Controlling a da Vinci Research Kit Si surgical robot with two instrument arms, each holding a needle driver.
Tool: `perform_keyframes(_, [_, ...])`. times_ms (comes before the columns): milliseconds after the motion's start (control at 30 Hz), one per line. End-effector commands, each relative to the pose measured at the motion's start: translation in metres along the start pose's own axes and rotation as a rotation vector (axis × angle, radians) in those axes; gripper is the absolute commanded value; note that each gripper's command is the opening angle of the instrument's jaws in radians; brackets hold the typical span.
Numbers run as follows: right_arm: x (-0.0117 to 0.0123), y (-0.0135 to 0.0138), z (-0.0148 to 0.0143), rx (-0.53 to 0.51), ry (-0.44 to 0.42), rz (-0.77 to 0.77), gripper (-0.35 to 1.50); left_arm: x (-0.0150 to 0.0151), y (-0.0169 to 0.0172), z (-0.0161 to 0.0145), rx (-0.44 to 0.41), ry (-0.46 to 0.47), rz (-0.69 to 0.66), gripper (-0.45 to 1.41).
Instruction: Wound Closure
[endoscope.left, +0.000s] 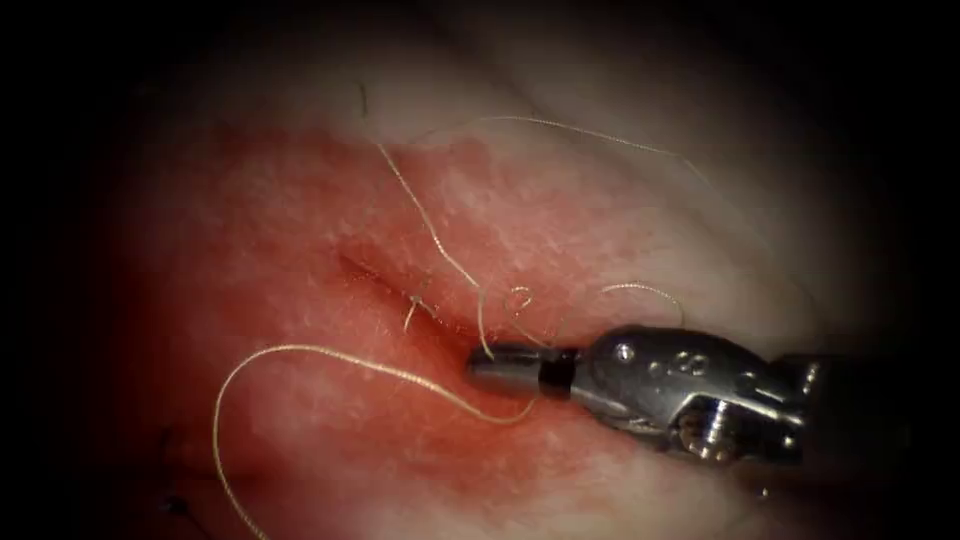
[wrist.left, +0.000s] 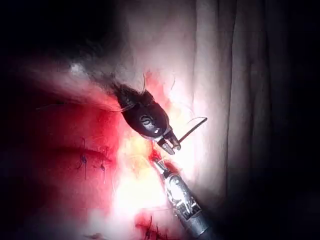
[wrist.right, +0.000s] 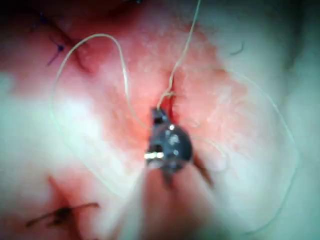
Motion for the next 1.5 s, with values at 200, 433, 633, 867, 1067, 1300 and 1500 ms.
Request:
perform_keyframes(200, [0.0012, -0.0004, 0.0005, 0.011, 0.019, -0.010, 0.44, -0.0006, 0.0001, 0.0007, 0.002, 0.000, 0.000, -0.35])
perform_keyframes(433, [0.0012, -0.0005, 0.0018, -0.006, 0.031, -0.010, 1.20, -0.0006, 0.0003, 0.0009, 0.004, -0.001, 0.000, -0.35])
perform_keyframes(633, [0.0012, -0.0006, 0.0015, -0.016, 0.030, -0.010, 1.18, -0.0006, 0.0003, 0.0009, 0.004, -0.001, 0.000, -0.35])
perform_keyframes(867, [0.0004, -0.0006, 0.0011, -0.011, 0.030, -0.017, 0.86, -0.0006, 0.0003, 0.0008, 0.004, -0.001, 0.000, -0.35])
perform_keyframes(1067, [-0.0002, -0.0003, 0.0012, -0.007, -0.019, -0.012, -0.35, -0.0005, 0.0003, 0.0008, 0.004, -0.002, -0.006, -0.35])
perform_keyframes(1300, [0.0023, -0.0013, -0.0009, 0.009, 0.026, 0.036, -0.35, -0.0010, 0.0003, 0.0008, 0.002, -0.004, -0.014, -0.35])
perform_keyframes(1500, [0.0089, -0.0080, -0.0062, 0.039, 0.089, 0.090, -0.35, -0.0024, 0.0001, 0.0009, -0.004, -0.016, -0.030, -0.35])
